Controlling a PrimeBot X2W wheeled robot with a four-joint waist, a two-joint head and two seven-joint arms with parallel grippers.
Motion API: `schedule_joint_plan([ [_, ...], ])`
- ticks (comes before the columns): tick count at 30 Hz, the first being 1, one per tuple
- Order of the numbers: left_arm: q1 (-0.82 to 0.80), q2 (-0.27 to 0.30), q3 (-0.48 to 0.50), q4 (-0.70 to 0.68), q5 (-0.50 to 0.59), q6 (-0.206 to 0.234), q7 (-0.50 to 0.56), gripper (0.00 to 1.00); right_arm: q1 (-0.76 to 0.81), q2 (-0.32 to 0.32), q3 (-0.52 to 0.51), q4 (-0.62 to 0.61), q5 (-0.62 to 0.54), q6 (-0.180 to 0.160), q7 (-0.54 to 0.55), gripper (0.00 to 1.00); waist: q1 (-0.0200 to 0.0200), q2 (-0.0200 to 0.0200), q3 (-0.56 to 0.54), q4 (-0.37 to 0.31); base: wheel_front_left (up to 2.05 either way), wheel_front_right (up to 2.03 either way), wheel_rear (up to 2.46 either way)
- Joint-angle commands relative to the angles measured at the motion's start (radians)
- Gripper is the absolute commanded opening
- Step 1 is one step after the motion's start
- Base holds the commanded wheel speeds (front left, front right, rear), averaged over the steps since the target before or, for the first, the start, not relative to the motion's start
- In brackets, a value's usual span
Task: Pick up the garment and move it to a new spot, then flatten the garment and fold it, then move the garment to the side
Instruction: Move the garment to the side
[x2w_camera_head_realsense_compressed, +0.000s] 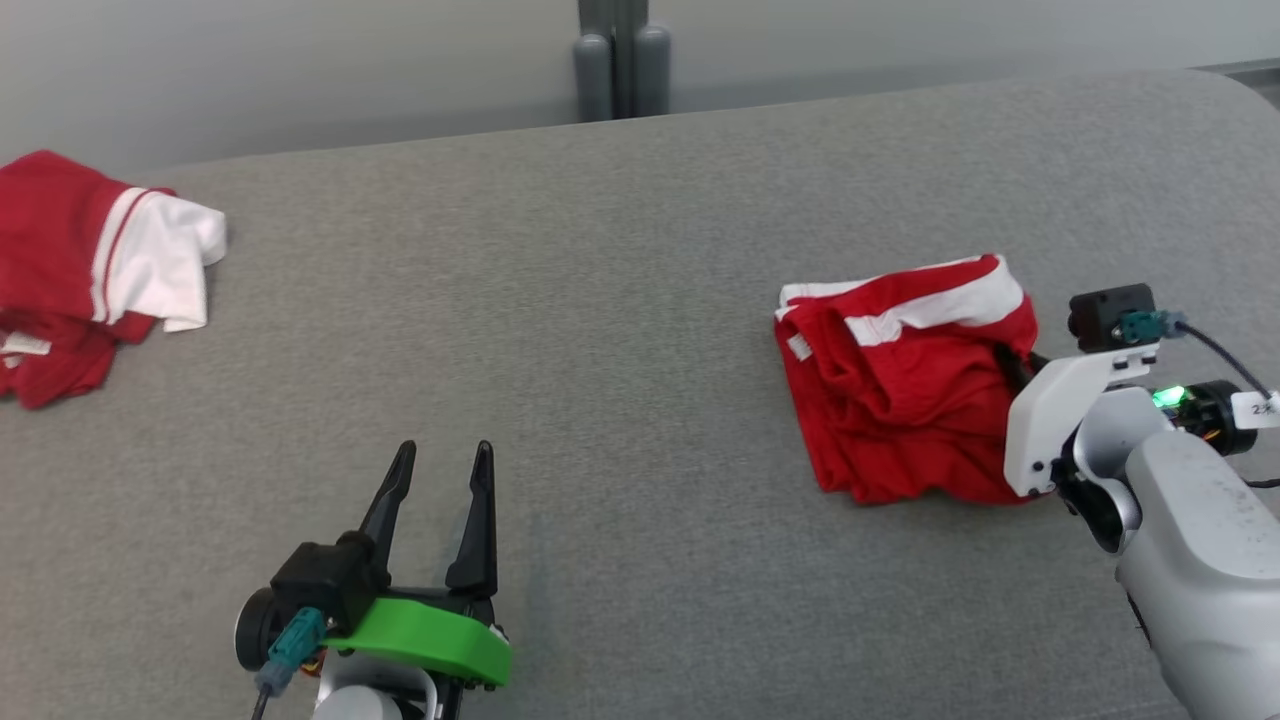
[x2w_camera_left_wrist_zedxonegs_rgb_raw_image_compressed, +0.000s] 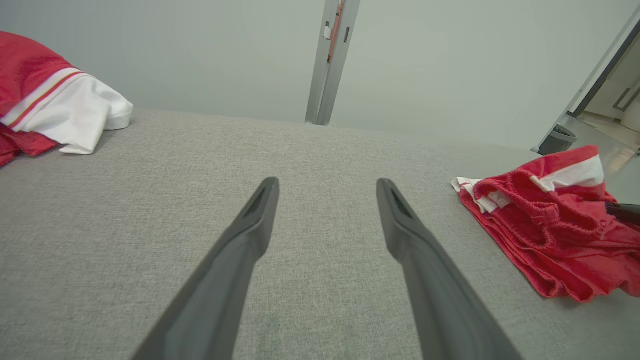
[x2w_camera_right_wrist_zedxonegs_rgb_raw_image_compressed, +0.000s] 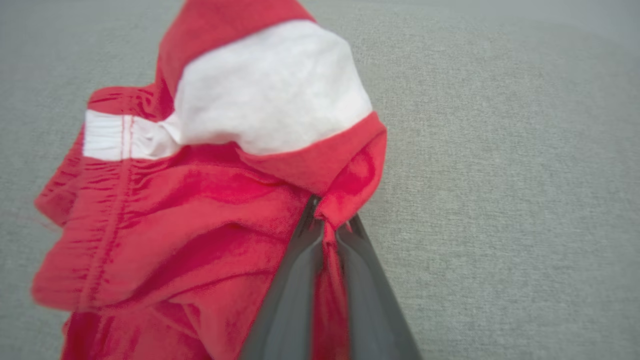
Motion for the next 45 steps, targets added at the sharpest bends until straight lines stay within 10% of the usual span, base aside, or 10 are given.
schedule_joint_plan([
  [1, -0.023, 0.003, 0.002, -0.004, 0.015, -0.005, 0.000, 1.00, -0.016, -0.013, -0.017, 0.005, 0.000, -0.002, -0.014, 0.00, 0.0000, 0.0000, 0.054, -0.125, 0.00, 0.00, 0.00],
  [16, -0.108, 0.037, -0.042, 0.026, 0.064, -0.023, 0.001, 1.00, -0.077, 0.006, -0.169, 0.068, -0.030, -0.002, -0.145, 0.00, 0.0000, 0.0000, 0.161, -0.366, 0.00, 0.00, 0.00],
  [39, -0.173, 0.093, -0.073, -0.104, 0.093, 0.000, 0.047, 1.00, -0.408, -0.201, -0.157, 0.294, -0.065, -0.002, -0.235, 0.00, 0.0000, 0.0000, 0.340, -0.186, 0.00, 0.00, 0.00],
  [41, -0.173, 0.094, -0.074, -0.108, 0.092, 0.000, 0.048, 1.00, -0.422, -0.218, -0.163, 0.320, -0.075, -0.002, -0.249, 0.42, 0.0000, 0.0000, 0.347, -0.180, 0.00, 0.00, 0.00],
  [42, -0.174, 0.095, -0.075, -0.109, 0.092, 0.001, 0.047, 1.00, -0.430, -0.228, -0.166, 0.329, -0.078, -0.002, -0.262, 1.00, 0.0000, 0.0000, 0.349, -0.178, 0.00, 0.00, 0.00],
  [45, -0.176, 0.095, -0.077, -0.110, 0.090, 0.004, 0.045, 1.00, -0.442, -0.240, -0.168, 0.361, -0.084, -0.002, -0.314, 1.00, 0.0000, 0.0000, 0.353, -0.172, 0.00, 0.00, 0.00],
])
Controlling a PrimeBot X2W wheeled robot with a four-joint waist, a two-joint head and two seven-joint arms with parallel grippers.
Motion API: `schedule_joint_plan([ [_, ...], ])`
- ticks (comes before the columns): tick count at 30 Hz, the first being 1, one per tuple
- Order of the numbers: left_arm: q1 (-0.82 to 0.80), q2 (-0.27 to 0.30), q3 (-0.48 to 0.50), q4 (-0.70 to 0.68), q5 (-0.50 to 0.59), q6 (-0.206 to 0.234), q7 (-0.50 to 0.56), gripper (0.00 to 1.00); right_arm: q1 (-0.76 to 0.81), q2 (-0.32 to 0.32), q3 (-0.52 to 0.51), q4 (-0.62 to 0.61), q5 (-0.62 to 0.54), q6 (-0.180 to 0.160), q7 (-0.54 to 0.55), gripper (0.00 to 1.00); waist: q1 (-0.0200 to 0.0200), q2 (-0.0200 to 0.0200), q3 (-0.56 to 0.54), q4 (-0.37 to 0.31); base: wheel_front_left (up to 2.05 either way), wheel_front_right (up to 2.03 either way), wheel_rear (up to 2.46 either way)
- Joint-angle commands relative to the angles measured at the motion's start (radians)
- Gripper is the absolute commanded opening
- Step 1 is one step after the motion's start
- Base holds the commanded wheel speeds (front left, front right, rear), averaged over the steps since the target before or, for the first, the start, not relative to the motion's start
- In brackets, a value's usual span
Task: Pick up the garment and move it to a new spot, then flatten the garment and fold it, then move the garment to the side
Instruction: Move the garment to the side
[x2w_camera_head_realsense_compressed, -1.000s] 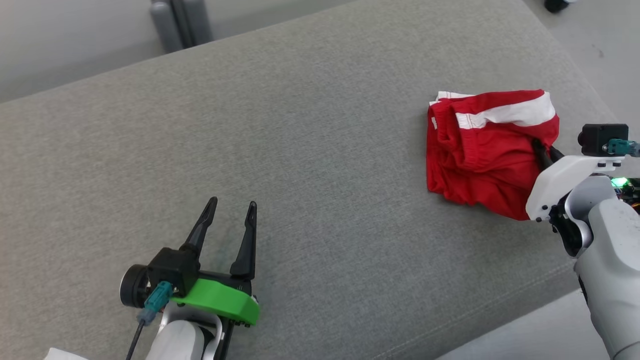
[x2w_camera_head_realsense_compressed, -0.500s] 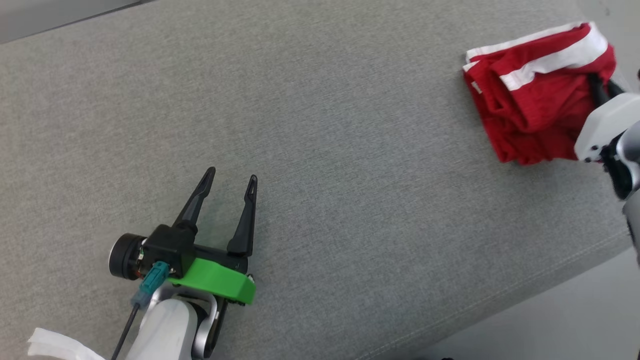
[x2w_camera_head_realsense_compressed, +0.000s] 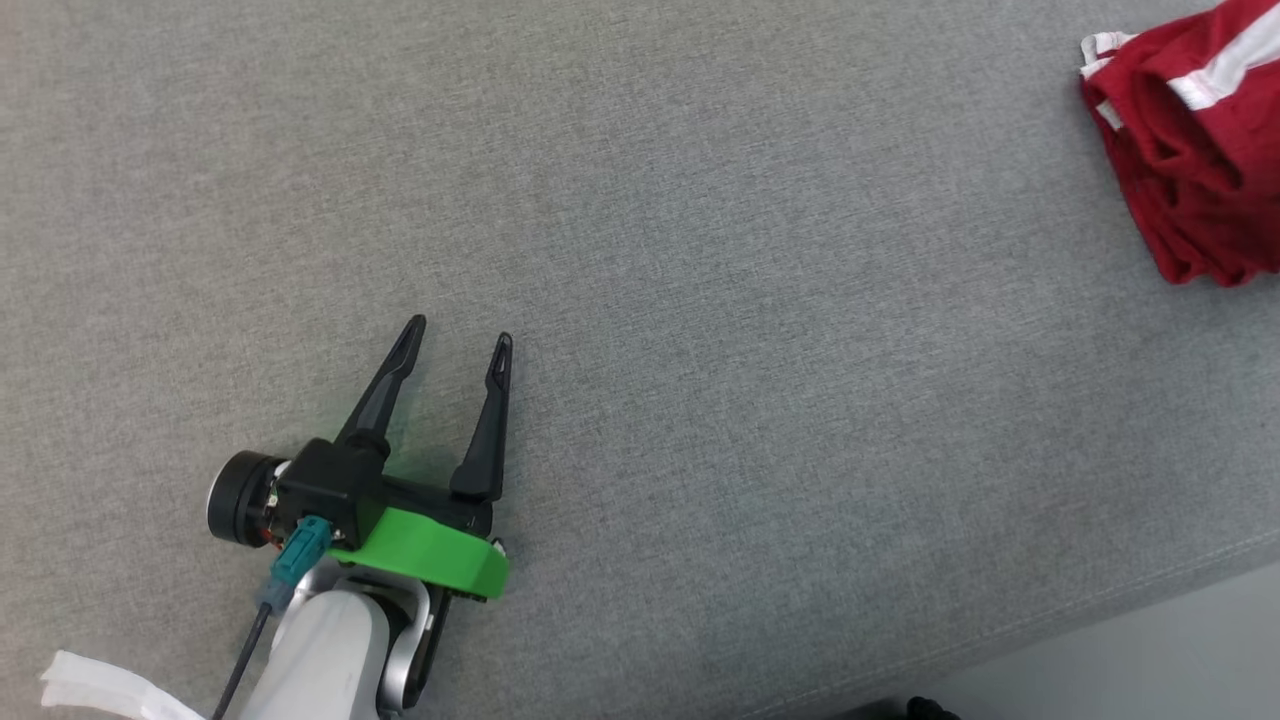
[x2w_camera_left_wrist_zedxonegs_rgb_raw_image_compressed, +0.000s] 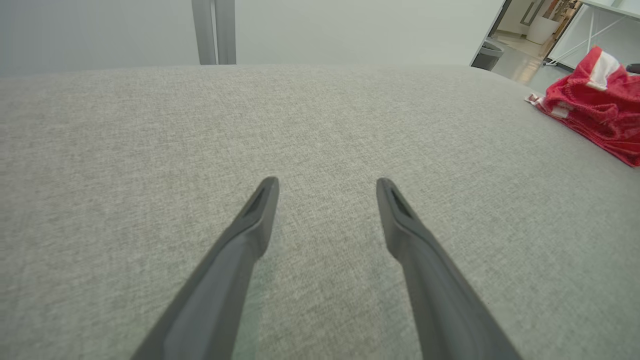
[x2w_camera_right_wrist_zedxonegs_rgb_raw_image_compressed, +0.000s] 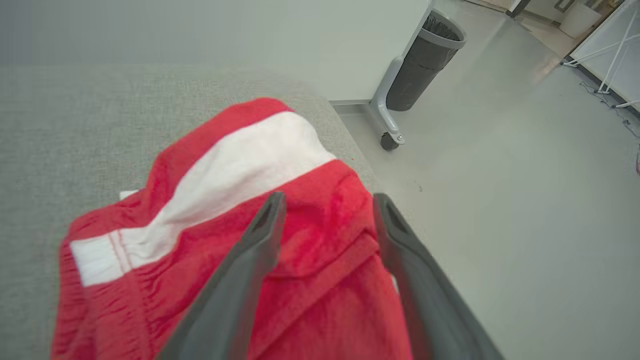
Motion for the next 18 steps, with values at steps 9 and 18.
schedule_joint_plan([
  [9, -0.027, 0.006, 0.004, 0.006, -0.011, 0.012, -0.012, 1.00, -0.027, 0.034, 0.030, 0.055, -0.012, -0.002, -0.077, 1.00, -0.0001, -0.0001, -0.007, 0.005, 0.00, 0.00, 0.00],
  [18, -0.060, -0.002, 0.032, 0.053, -0.036, 0.014, -0.034, 1.00, -0.025, 0.083, 0.090, -0.018, -0.071, -0.002, -0.113, 1.00, -0.0001, -0.0001, -0.095, 0.036, 0.00, 0.00, 0.00],
])
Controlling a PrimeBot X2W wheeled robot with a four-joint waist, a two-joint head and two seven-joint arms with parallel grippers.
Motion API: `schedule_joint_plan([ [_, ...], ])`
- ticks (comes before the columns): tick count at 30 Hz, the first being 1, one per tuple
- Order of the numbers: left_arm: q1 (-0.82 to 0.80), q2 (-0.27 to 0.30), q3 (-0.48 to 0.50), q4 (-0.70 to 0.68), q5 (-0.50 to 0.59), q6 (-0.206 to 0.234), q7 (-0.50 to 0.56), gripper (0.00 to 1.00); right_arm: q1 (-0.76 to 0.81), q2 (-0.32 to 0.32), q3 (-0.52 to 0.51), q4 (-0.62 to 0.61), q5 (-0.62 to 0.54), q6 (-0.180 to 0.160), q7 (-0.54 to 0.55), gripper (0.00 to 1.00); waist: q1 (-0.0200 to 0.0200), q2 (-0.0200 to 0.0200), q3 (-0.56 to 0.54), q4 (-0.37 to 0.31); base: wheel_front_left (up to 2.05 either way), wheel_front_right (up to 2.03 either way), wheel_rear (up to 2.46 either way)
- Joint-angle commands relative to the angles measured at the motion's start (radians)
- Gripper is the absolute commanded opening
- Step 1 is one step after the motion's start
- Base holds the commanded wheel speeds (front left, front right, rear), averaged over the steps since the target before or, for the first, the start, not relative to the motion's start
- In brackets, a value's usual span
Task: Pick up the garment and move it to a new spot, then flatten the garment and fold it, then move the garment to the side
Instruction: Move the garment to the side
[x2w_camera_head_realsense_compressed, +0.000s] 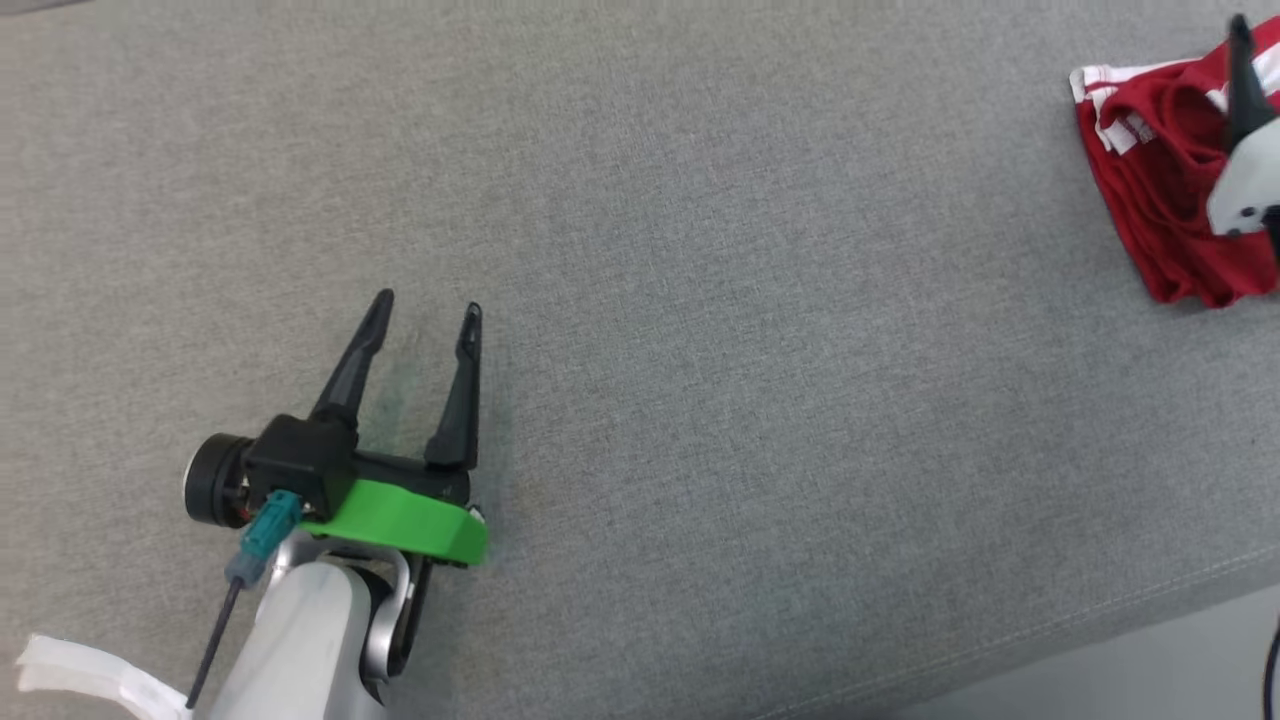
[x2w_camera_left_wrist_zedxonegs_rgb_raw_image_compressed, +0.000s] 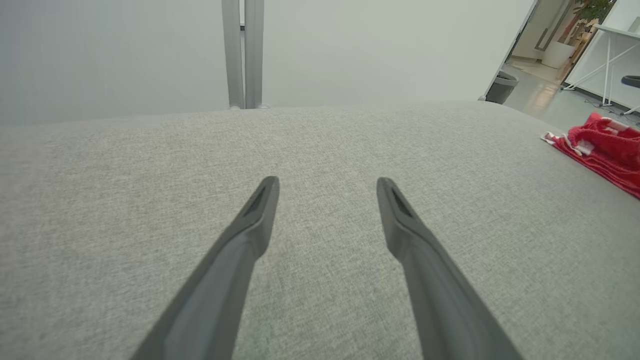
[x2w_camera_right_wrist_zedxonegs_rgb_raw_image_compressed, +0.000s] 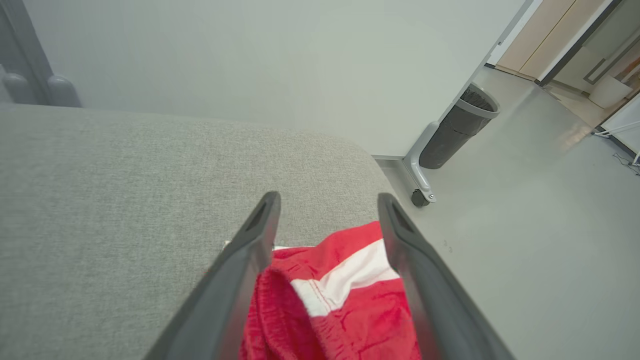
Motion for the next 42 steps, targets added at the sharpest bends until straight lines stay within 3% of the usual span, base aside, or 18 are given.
schedule_joint_plan([
  [1, -0.018, -0.001, 0.013, 0.012, -0.010, 0.004, -0.008, 1.00, 0.004, 0.020, 0.008, -0.017, -0.011, -0.002, -0.007, 1.00, -0.0001, 0.0000, -0.045, 0.025, 0.00, 0.00, 0.00],
  [12, 0.020, -0.030, 0.110, 0.086, -0.030, 0.024, -0.018, 1.00, 0.205, 0.172, -0.046, -0.284, -0.093, -0.002, -0.009, 1.00, -0.0001, 0.0000, -0.196, 0.109, 0.00, 0.00, 0.00],
  [21, 0.152, -0.063, 0.196, 0.085, -0.023, 0.021, -0.018, 1.00, 0.506, 0.330, -0.136, -0.456, -0.148, -0.002, -0.009, 1.00, -0.0001, 0.0000, -0.298, 0.157, 0.00, 0.00, 0.00],
  [30, 0.264, -0.079, 0.214, 0.084, -0.016, 0.004, -0.018, 1.00, 0.721, 0.366, -0.178, -0.573, -0.164, -0.002, -0.009, 1.00, -0.0001, 0.0000, -0.382, 0.173, 0.00, 0.00, 0.00],
  [42, 0.358, -0.085, 0.214, 0.061, -0.043, 0.015, -0.017, 1.00, 0.917, 0.368, -0.155, -0.717, -0.079, -0.002, -0.009, 1.00, -0.0001, 0.0000, -0.424, 0.185, 0.00, 0.00, 0.00],
])
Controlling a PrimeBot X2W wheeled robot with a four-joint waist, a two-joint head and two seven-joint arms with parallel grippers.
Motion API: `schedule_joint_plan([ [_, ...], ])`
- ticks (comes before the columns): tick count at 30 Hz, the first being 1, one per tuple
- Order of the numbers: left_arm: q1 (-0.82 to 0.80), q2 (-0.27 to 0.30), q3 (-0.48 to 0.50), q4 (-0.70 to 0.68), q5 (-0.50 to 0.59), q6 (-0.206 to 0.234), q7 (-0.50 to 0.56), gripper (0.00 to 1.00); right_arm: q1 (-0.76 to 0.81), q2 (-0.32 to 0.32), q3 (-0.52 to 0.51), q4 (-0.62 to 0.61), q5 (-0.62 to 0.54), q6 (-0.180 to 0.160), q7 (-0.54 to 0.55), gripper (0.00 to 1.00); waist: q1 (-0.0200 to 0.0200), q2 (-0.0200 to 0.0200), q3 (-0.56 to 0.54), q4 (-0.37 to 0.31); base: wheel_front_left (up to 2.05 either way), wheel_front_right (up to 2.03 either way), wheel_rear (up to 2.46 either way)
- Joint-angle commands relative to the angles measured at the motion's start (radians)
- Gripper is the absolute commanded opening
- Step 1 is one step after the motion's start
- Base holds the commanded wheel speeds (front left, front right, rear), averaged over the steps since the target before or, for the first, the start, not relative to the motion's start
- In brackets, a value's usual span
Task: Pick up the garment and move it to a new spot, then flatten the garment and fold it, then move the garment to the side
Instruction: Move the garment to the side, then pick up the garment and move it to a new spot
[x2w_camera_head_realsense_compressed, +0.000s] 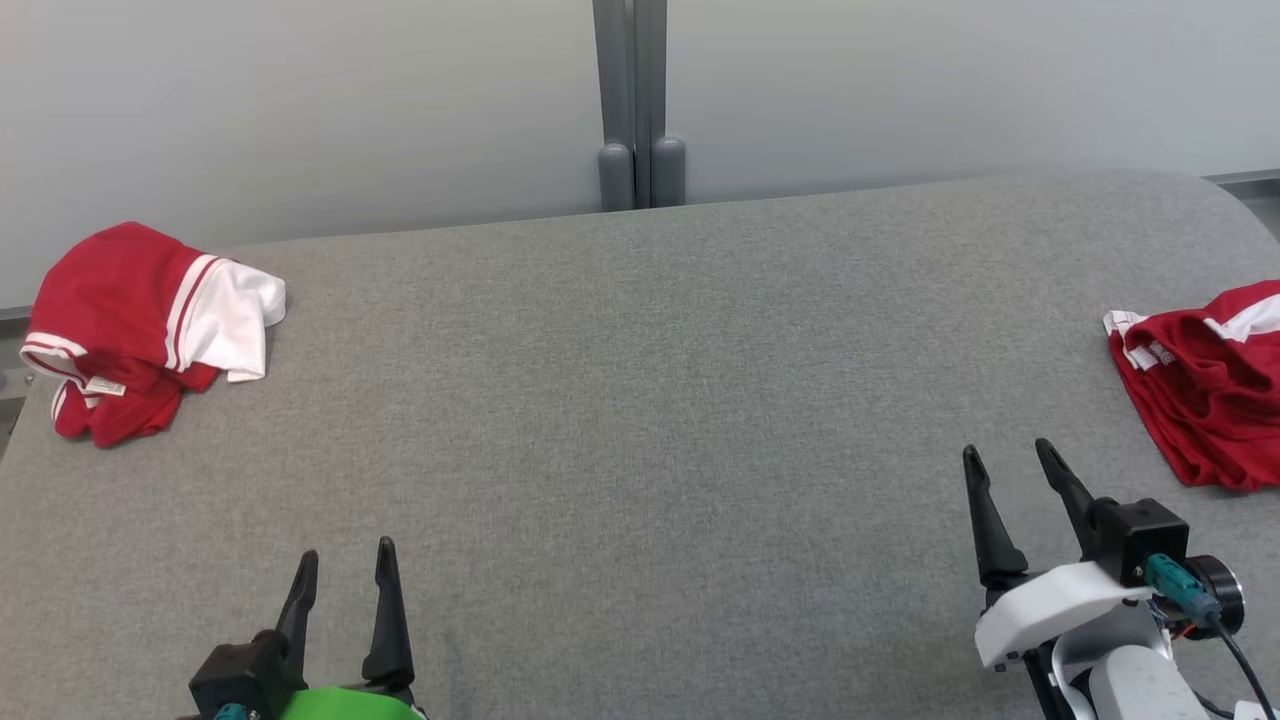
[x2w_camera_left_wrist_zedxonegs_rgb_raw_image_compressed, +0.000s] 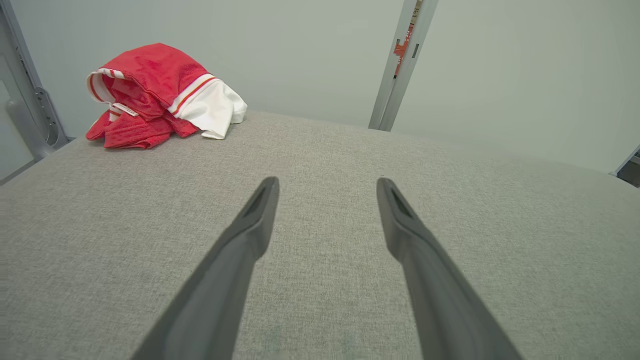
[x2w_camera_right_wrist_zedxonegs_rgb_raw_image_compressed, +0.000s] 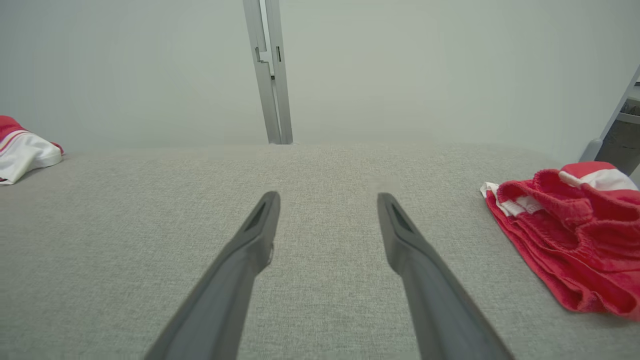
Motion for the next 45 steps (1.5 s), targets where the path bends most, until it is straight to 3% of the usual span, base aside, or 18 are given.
schedule_joint_plan([
  [1, 0.015, 0.000, 0.000, -0.005, -0.008, 0.005, 0.000, 1.00, 0.021, -0.003, 0.005, -0.007, 0.012, -0.002, -0.005, 1.00, 0.0001, 0.0000, -0.002, -0.001, 0.00, 0.00, 0.00],
  [21, 0.011, 0.000, -0.028, -0.003, -0.018, 0.018, 0.000, 1.00, 0.050, -0.002, 0.037, -0.012, 0.039, -0.002, -0.005, 1.00, 0.0001, 0.0000, -0.004, 0.000, 0.00, 0.00, 0.00],
  [29, 0.000, 0.000, -0.034, 0.005, -0.010, 0.011, 0.000, 1.00, 0.043, -0.003, 0.036, -0.009, 0.027, -0.002, -0.005, 1.00, 0.0001, 0.0000, -0.008, 0.035, 0.00, 0.00, 0.00],
  [35, -0.003, 0.000, -0.036, 0.011, 0.006, 0.006, 0.000, 1.00, 0.057, -0.002, 0.025, -0.014, 0.026, -0.002, -0.005, 1.00, 0.0001, 0.0000, -0.018, 0.122, 0.00, 0.00, 0.00],
  [45, 0.000, 0.007, -0.012, 0.009, 0.039, -0.005, 0.000, 1.00, 0.069, -0.002, 0.036, -0.020, 0.059, -0.002, -0.005, 1.00, 0.0001, 0.0000, -0.033, 0.343, 0.00, 0.00, 0.00],
])
